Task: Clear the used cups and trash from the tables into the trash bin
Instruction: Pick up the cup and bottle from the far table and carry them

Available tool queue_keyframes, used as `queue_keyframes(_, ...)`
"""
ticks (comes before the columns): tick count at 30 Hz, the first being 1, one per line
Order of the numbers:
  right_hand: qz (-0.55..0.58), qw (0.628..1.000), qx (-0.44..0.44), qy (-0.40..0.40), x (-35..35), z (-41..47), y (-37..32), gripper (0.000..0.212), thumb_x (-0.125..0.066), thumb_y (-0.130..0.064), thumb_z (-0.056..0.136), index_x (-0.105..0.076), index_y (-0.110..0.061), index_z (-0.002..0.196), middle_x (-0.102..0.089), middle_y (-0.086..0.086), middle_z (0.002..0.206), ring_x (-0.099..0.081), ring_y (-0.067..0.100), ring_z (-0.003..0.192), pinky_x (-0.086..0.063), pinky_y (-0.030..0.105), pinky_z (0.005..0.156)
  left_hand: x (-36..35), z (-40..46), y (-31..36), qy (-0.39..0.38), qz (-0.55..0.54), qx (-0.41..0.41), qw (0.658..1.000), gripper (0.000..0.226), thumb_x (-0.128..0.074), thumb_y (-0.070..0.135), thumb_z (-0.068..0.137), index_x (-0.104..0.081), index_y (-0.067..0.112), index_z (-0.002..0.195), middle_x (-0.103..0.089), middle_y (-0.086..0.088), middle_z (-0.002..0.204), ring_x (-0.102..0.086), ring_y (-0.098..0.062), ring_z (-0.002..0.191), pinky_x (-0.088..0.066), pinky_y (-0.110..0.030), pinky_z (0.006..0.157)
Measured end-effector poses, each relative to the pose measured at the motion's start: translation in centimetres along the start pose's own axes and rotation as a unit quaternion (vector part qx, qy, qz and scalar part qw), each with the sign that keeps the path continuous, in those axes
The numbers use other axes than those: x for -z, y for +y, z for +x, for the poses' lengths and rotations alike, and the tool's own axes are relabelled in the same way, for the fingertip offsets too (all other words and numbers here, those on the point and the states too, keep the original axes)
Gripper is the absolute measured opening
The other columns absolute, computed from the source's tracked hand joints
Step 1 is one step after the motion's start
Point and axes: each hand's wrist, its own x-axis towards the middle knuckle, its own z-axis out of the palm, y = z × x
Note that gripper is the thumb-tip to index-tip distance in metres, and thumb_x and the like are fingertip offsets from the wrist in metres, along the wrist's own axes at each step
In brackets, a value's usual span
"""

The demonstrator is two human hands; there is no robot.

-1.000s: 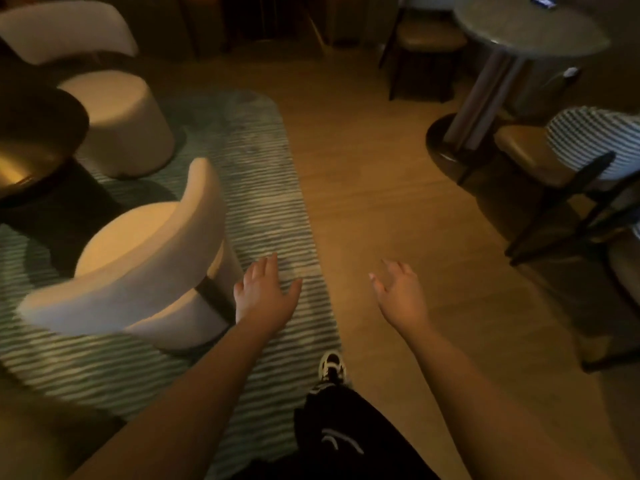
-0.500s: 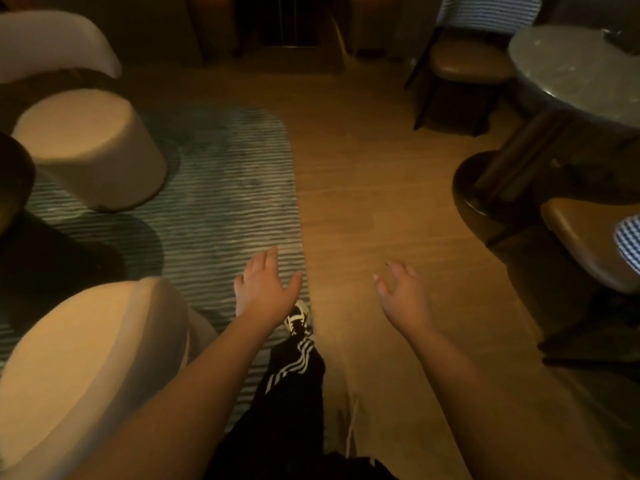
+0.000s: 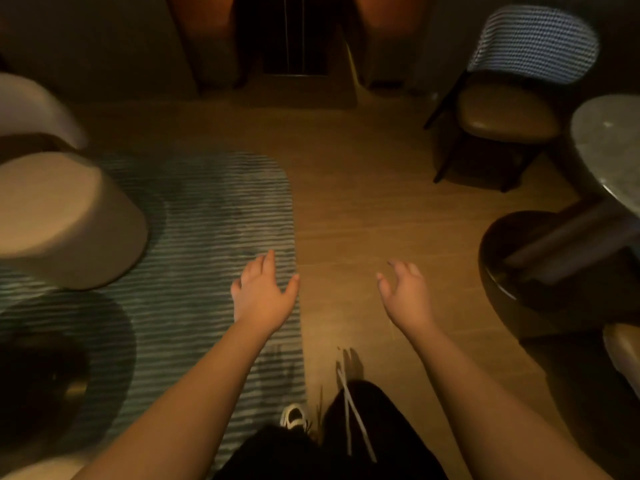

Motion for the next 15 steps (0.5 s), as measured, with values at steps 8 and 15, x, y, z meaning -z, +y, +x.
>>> queue_keyframes(8, -0.006, 0.999, 0.04, 0.008, 0.8, 29.2, -1.7, 0.046, -0.047, -0.039, 0.094, -0.046, -0.019, 0.136, -0.043, 0.004, 0.143, -0.04, 0.023, 0.13, -0.038, 0.038, 0.103, -1.1, 26.7, 8.6, 0.027, -0.012, 0.019, 0.999, 0.075, -0.038, 0.06, 0.089, -0.02, 0.02, 0.149, -0.026, -0.004, 0.154, -0.021, -0.021, 0.141, -0.021, -0.045, 0.11)
queue_keyframes(15, -0.039, 0.994, 0.104, -0.004, 5.4, 57.9, -5.5, 0.046, -0.049, -0.037, 0.094, -0.047, -0.017, 0.135, -0.046, 0.005, 0.14, -0.042, 0.023, 0.129, -0.039, 0.037, 0.105, 1.5, 51.6, 17.7, 0.053, -0.013, 0.084, 0.995, 0.076, -0.033, 0.065, 0.089, -0.016, 0.022, 0.15, -0.024, -0.003, 0.154, -0.02, -0.021, 0.141, -0.021, -0.045, 0.11)
